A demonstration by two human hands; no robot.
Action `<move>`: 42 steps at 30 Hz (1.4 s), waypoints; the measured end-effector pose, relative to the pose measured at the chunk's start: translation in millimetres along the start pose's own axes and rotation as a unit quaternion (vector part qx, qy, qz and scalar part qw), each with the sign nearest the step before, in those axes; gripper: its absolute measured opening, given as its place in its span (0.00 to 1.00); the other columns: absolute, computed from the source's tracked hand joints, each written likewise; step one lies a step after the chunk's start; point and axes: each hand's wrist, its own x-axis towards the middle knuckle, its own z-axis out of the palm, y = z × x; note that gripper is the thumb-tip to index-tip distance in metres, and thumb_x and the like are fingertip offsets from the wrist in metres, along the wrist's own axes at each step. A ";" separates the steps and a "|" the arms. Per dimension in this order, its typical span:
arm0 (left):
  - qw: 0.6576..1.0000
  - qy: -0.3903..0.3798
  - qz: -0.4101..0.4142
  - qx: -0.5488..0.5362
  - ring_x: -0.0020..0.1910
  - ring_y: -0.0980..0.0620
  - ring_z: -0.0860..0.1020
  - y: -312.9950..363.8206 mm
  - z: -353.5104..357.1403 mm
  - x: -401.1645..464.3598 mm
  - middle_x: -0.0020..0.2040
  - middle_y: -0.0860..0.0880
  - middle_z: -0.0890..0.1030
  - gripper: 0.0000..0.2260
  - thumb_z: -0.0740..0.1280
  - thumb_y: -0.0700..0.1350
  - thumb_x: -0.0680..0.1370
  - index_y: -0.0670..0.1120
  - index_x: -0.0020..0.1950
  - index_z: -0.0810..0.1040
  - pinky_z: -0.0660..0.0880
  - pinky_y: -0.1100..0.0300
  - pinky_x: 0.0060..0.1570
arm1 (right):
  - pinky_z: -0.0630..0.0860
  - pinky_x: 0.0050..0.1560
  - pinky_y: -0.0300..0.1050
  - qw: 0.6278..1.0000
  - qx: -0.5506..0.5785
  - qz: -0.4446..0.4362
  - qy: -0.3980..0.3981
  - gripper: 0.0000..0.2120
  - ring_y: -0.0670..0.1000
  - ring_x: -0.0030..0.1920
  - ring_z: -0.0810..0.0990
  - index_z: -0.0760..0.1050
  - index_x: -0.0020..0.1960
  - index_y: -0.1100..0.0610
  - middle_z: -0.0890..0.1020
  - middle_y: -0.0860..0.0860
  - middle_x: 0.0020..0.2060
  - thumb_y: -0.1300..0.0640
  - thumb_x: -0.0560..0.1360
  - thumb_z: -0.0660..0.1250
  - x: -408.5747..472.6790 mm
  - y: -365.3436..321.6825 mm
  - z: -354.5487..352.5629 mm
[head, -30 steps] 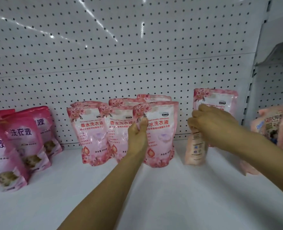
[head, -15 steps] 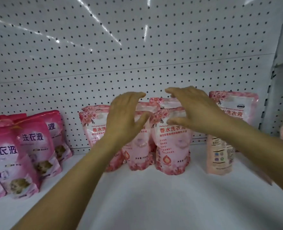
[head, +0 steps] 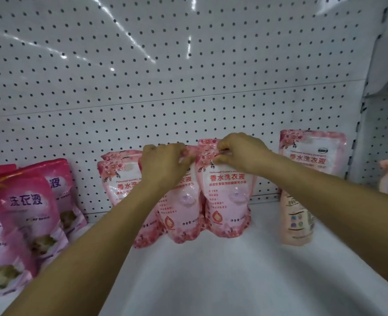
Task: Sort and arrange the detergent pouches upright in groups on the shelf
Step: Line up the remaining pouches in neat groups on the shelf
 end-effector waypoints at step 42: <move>0.861 0.073 -0.030 -0.503 0.73 0.56 0.65 216.3 -23.4 -56.6 0.76 0.54 0.65 0.44 0.77 0.56 0.69 0.53 0.77 0.56 0.62 0.58 0.70 | 0.82 0.34 0.44 0.925 0.141 0.072 0.346 0.10 0.53 0.36 0.82 0.79 0.53 0.58 0.81 0.54 0.41 0.54 0.79 0.63 -109.6 106.2 -243.4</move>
